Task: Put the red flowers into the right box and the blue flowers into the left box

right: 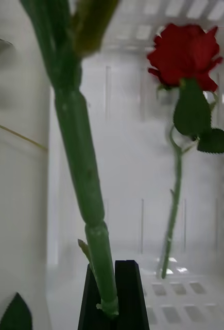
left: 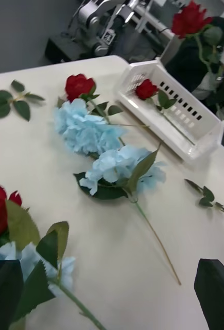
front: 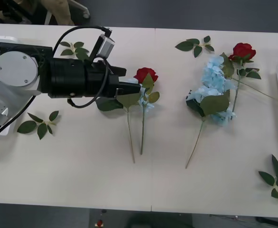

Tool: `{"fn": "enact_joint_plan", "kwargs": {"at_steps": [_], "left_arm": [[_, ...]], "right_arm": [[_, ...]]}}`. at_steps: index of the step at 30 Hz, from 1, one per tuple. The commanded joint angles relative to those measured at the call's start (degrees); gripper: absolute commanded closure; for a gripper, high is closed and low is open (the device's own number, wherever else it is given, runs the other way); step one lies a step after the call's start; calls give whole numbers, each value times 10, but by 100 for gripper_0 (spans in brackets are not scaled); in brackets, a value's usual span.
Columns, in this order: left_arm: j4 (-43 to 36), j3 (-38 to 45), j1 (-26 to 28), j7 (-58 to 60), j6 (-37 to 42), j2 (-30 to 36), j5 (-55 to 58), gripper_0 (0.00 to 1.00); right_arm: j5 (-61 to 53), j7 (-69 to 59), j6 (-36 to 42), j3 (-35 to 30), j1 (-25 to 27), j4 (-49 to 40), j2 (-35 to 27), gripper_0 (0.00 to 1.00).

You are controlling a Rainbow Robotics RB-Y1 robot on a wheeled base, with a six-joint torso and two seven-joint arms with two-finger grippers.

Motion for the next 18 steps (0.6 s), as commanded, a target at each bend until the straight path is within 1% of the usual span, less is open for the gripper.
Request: {"fn": "enact_joint_plan", "kwargs": {"at_steps": [1, 5, 8, 12, 18], "left_arm": [[-12, 8, -18, 72, 0, 22, -44, 3], [-13, 9, -17, 132, 30, 29, -74, 3], [-23, 9, -10, 165, 42, 44, -104, 3], [-59, 9, 14, 233, 41, 58, -154, 3], [-104, 10, 53, 311, 29, 51, -246, 3]], "right_arm": [[10, -21, -26, 8, -8, 54, -28, 100], [19, -24, -84, 41, -10, 100, -28, 100], [25, -25, -121, 67, -24, 128, -28, 100], [34, -28, -125, 79, -46, 148, -26, 100], [49, -32, -125, 81, -55, 152, -17, 100]]}}
